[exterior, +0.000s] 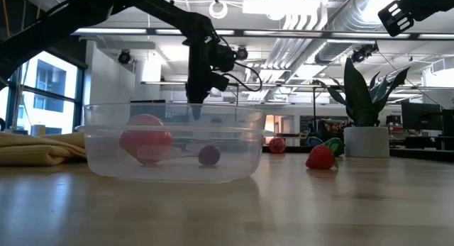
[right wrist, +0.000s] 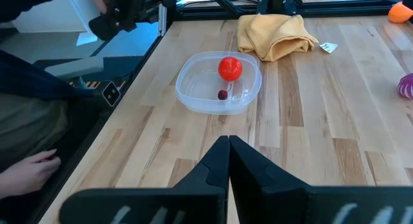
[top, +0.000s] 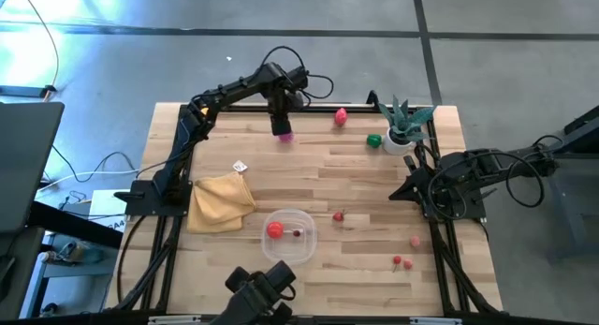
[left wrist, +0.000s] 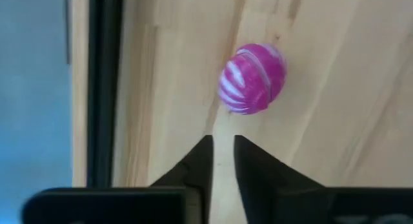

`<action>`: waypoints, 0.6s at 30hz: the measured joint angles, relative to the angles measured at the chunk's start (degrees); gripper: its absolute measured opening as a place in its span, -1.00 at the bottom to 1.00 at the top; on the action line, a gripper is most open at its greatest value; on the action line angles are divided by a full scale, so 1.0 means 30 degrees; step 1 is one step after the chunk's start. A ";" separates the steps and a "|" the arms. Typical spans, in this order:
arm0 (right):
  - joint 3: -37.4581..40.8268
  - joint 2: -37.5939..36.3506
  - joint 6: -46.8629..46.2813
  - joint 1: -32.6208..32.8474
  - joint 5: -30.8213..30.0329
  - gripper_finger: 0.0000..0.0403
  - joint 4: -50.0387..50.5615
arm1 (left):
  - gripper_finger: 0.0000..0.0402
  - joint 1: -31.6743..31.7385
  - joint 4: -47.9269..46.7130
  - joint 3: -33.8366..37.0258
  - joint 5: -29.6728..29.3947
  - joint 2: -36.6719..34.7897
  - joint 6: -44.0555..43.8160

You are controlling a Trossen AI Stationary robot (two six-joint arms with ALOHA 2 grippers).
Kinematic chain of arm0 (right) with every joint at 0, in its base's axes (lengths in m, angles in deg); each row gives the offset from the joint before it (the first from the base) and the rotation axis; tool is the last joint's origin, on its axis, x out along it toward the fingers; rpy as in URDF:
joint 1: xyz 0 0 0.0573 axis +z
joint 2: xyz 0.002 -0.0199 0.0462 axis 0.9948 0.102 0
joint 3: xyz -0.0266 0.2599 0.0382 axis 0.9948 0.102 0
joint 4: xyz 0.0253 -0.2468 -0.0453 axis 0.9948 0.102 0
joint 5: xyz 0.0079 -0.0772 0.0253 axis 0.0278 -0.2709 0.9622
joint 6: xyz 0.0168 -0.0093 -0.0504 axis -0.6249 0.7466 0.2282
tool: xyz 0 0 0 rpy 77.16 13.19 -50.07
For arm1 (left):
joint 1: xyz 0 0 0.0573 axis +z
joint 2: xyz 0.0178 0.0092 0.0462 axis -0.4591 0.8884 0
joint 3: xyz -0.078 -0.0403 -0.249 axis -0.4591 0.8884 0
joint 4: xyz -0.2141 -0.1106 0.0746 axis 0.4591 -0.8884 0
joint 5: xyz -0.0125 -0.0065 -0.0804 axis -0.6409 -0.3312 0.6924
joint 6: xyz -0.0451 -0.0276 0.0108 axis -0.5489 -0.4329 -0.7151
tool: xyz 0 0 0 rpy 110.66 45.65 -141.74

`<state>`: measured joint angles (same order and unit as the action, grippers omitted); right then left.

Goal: Pick and placing Produce into tupperware
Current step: Put the red onion into the transparent bin

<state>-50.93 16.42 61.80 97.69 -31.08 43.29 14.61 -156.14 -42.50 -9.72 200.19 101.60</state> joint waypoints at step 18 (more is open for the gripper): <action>-0.0007 -0.0007 0.0033 0.0000 0.0000 -1.00 0.0002 | 0.30 -0.0783 0.0970 0.0031 0.0441 0.0310 0.5348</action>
<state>-50.95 16.40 61.89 97.69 -31.08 43.29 12.26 -153.23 -42.41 -8.40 201.12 117.65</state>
